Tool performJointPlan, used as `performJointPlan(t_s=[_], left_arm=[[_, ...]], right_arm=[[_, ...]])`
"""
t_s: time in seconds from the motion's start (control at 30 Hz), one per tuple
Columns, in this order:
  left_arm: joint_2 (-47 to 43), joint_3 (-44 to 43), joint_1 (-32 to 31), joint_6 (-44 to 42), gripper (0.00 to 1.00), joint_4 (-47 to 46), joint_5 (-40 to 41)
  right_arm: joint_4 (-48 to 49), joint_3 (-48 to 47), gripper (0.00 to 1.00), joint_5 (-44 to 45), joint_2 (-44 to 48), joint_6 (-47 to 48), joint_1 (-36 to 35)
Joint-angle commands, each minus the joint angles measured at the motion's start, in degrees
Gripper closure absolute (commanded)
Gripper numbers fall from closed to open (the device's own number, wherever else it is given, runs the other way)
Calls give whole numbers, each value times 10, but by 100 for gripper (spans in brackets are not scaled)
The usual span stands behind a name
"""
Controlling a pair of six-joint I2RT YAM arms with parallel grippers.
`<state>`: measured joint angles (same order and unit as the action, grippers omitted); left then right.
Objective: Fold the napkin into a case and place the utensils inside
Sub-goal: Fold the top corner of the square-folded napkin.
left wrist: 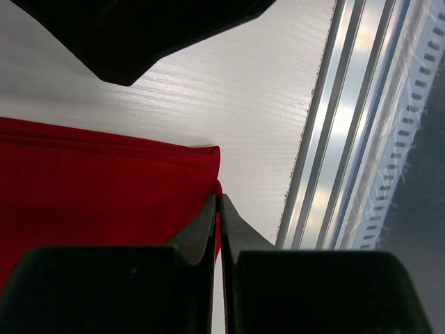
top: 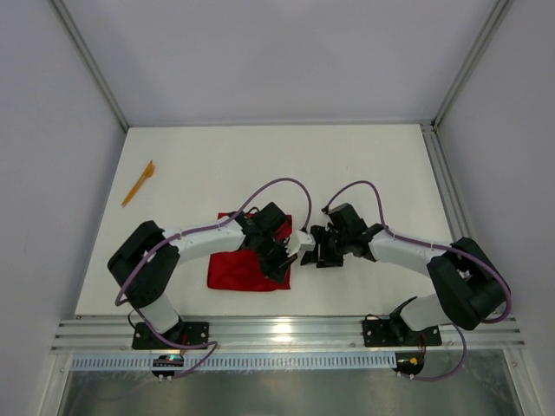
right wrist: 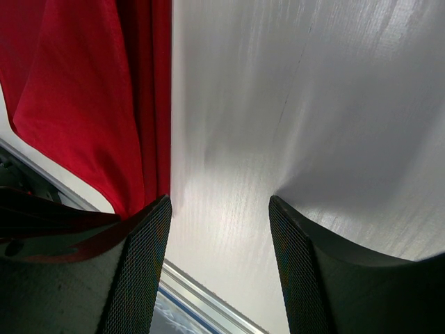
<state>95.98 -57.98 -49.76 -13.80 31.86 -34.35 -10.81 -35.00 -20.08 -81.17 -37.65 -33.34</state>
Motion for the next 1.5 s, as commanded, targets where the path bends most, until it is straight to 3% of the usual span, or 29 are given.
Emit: performJointPlan(t_s=[0.0,0.57,0.63,0.67,0.77,1.1,1.2,1.27,1.37,1.47], left_arm=[[-23,-20,-3,6,100,-27,-11],[10,-34,-3,18,99,-46,-3],[13,-33,-3,19,91,-54,-3],[14,-32,-3,16,74,-54,-10],[17,-38,-3,10,62,-40,-19],[-95,-78,3,-51,50,68,-76],[-113,-86,57,-46,52,122,13],[-128,-74,89,-38,55,157,129],[-150,-44,160,-61,57,196,204],[-160,2,192,-78,59,207,256]], right_arm=[[3,-6,37,10,-8,-1,1],[22,3,37,-3,-16,-10,1],[26,4,37,-5,-18,-13,2],[26,4,37,-6,-18,-12,1],[22,2,37,-6,-16,-10,1],[-24,-59,37,16,-3,29,13],[-33,-75,41,5,3,47,4],[-59,-89,46,13,12,59,-27],[-87,-107,48,48,10,78,-62],[-60,-142,48,20,-2,77,-42]])
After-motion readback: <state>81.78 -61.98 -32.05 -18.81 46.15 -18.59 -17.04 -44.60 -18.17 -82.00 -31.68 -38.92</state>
